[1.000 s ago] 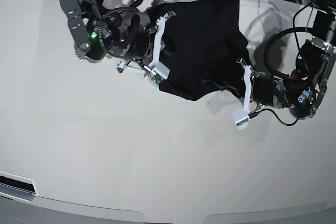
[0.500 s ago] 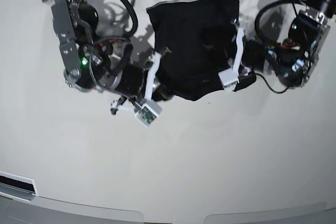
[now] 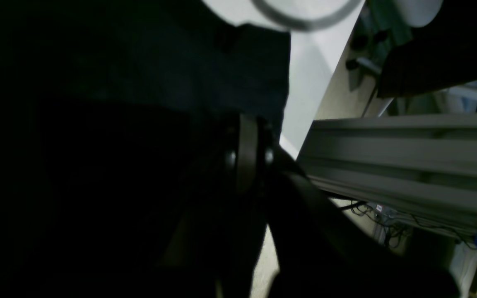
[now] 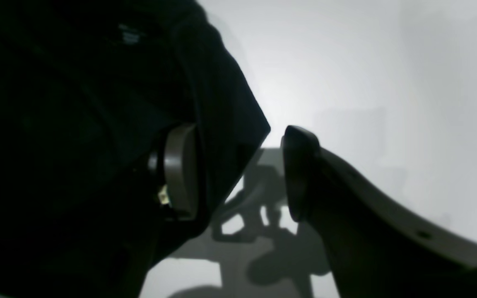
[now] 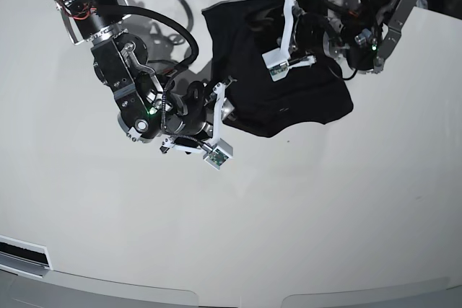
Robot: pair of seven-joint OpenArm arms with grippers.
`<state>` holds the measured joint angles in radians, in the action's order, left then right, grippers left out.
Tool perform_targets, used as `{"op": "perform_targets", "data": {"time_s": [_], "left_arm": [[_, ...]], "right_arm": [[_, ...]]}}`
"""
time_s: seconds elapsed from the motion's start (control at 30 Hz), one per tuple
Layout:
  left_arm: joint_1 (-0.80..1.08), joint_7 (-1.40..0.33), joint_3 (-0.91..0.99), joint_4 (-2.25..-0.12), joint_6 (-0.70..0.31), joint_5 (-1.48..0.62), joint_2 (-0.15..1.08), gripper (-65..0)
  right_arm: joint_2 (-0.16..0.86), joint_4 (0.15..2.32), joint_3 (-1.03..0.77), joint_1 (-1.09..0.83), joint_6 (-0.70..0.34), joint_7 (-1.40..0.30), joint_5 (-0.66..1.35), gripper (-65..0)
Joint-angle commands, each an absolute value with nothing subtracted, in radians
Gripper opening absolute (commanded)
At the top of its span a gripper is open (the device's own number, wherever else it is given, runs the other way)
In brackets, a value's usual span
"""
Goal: Layout the t-shirt on the table in an organized manner, then fold the t-shirt properly
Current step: 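Pull the folded shirt edges with both grippers to square the bundle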
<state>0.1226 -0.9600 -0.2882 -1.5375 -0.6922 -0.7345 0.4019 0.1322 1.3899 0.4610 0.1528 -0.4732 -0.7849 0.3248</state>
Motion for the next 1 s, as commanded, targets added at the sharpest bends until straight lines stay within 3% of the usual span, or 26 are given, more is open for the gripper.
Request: {"op": "perform_targets", "data": {"time_s": [0.0,0.17,0.23,0.27,0.5,0.6,0.97], "left_arm": [[0.126,-0.957,-0.285,-1.553,-0.698,-0.729,0.41,-65.0],[0.133,-0.958,-0.285,-1.553,-0.698,-0.691,0.41,-65.0],[0.136,-0.958,-0.285,-1.553,-0.698,-0.688,0.41,-65.0],[0.138,-0.958,-0.285,-1.552,-0.698,-0.688,0.41,-65.0],[0.141,-0.962,-0.285,-1.552,-0.698,-0.686,0.421,-65.0],[0.157,-0.965,-0.285,-1.552,-0.698,-0.665,0.421,-65.0],[0.208,-0.957,-0.285,-1.551,-0.698,-0.636,0.447,-65.0]], "right_arm": [[0.127,1.405,0.458,0.178,-0.471,-0.759,0.34,-35.9],[0.123,1.405,0.458,0.178,-0.542,-0.759,0.367,-52.7],[0.115,1.405,0.458,0.178,-0.554,-0.759,0.347,-63.6],[0.11,1.405,0.458,0.178,-0.554,-0.758,0.331,-65.0],[0.122,1.405,0.457,0.231,-0.572,-0.726,0.245,-65.0],[0.123,1.405,0.457,0.249,-0.698,-0.728,0.324,-65.0],[0.16,1.404,0.457,0.273,-0.698,-0.725,0.299,-65.0]]}}
